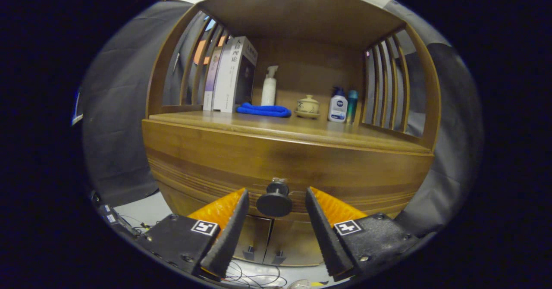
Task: Pull open the drawer, take out the items inside it, and place them on the countertop above the cabinet.
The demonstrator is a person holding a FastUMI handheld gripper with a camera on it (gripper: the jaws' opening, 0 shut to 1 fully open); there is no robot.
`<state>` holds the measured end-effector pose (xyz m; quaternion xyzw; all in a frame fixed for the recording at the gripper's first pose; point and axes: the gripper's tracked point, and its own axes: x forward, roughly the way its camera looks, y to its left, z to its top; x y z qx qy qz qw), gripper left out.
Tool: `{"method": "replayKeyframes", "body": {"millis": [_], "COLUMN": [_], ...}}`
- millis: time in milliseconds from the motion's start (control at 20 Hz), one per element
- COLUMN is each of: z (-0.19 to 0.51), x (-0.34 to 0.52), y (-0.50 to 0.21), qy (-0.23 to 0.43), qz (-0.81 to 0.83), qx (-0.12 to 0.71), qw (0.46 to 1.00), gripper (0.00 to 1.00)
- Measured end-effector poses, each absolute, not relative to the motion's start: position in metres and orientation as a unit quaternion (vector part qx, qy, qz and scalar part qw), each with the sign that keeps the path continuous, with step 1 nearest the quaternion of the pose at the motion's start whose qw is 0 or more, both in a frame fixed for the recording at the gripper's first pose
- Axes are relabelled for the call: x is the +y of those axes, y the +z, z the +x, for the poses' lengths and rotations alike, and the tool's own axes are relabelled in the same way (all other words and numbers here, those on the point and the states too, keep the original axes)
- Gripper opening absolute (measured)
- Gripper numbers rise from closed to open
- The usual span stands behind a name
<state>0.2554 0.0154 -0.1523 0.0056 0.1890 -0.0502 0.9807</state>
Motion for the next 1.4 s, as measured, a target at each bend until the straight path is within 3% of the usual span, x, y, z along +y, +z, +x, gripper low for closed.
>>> {"method": "replayKeyframes", "body": {"millis": [300,800,1400], "z": [0.259,0.251,0.176], "x": [0.017,0.018,0.032], "y": [-0.156,-0.156,-0.146], "qy": [-0.062,-0.061,-0.050], "qz": [0.018,0.000,0.026], "qx": [0.196,0.202,0.202], "qw": [0.978,0.978,0.978], "gripper": [0.50,0.35,0.35]}}
